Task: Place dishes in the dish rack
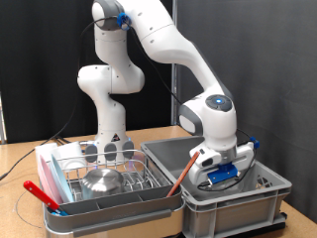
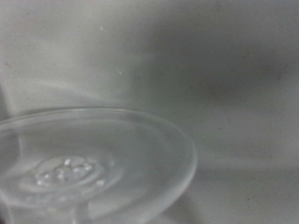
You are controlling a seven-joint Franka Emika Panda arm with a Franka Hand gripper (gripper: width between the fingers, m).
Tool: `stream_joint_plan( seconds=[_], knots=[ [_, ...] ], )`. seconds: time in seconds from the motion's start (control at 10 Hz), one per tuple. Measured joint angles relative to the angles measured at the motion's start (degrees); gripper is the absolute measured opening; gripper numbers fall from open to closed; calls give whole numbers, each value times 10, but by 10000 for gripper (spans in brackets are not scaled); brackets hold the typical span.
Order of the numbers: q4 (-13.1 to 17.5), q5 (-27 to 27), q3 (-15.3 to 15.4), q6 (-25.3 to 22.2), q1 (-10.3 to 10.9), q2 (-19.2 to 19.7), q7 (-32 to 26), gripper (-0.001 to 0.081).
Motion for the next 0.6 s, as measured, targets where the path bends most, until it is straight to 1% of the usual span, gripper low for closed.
stream_joint_plan(
  seconds=[0.3, 0.6],
  knots=[
    [-1, 0, 9, -19, 3, -24, 1, 805],
    [-9, 11, 17, -42, 2, -38, 1, 805]
  ],
)
